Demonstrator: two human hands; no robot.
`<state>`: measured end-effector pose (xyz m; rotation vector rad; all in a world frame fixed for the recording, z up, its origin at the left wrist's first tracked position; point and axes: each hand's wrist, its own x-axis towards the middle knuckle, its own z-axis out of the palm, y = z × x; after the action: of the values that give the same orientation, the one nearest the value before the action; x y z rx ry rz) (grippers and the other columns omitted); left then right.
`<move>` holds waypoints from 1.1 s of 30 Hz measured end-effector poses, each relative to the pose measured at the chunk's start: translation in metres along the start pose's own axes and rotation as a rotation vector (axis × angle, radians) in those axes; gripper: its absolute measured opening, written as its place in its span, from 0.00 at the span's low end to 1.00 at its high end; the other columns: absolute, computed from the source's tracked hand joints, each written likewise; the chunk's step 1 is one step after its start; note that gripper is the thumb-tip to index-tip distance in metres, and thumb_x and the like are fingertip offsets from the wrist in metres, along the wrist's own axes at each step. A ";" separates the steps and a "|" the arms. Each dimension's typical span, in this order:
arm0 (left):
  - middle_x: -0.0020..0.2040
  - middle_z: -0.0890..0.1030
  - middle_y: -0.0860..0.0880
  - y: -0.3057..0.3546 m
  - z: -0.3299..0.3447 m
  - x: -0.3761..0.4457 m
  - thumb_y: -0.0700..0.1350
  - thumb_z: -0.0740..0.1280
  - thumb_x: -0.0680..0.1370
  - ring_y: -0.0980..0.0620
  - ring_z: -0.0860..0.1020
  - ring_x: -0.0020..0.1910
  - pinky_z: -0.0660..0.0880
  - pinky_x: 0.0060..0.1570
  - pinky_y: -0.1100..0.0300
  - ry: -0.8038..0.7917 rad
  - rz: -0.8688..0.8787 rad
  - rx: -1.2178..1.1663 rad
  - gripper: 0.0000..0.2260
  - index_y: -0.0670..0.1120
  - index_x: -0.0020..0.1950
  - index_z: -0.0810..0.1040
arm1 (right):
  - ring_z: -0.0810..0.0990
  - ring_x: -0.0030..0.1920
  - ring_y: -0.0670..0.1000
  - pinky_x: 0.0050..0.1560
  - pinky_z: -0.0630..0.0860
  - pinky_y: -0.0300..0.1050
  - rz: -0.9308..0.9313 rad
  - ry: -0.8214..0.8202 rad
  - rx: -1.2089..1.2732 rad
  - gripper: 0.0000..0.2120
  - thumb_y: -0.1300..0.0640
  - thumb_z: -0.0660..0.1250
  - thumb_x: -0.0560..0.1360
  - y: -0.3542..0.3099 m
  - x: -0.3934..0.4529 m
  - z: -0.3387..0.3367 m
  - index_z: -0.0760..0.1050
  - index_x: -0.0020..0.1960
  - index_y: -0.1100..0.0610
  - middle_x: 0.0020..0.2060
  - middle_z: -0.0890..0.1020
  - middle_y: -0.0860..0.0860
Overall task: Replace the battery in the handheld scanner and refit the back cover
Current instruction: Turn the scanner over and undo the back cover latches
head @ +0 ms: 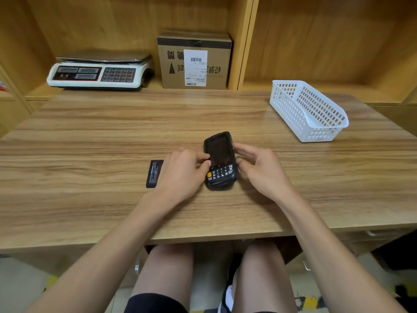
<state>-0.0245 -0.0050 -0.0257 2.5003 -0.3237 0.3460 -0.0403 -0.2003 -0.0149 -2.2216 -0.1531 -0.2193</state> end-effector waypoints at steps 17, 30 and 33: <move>0.28 0.81 0.53 0.015 -0.030 0.013 0.65 0.66 0.73 0.54 0.80 0.35 0.73 0.37 0.59 -0.188 -0.256 -0.259 0.19 0.51 0.44 0.87 | 0.78 0.63 0.38 0.62 0.75 0.43 -0.074 0.015 0.175 0.18 0.58 0.69 0.77 -0.012 0.012 0.018 0.77 0.66 0.51 0.61 0.82 0.44; 0.43 0.88 0.50 0.008 -0.043 0.011 0.52 0.69 0.78 0.53 0.86 0.41 0.76 0.30 0.60 -0.272 -0.302 -0.572 0.12 0.52 0.60 0.81 | 0.67 0.47 0.49 0.55 0.68 0.55 -0.040 -0.117 -0.176 0.26 0.33 0.51 0.78 -0.011 0.017 0.040 0.78 0.64 0.43 0.28 0.70 0.35; 0.40 0.88 0.48 0.005 -0.043 0.011 0.49 0.72 0.76 0.55 0.85 0.37 0.76 0.30 0.61 -0.247 -0.299 -0.617 0.10 0.54 0.57 0.81 | 0.69 0.47 0.50 0.61 0.72 0.60 -0.055 -0.139 -0.183 0.25 0.33 0.52 0.78 -0.016 0.016 0.042 0.74 0.68 0.41 0.32 0.73 0.36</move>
<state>-0.0231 0.0142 0.0143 1.9364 -0.1199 -0.1693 -0.0232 -0.1563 -0.0245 -2.4177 -0.2792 -0.1125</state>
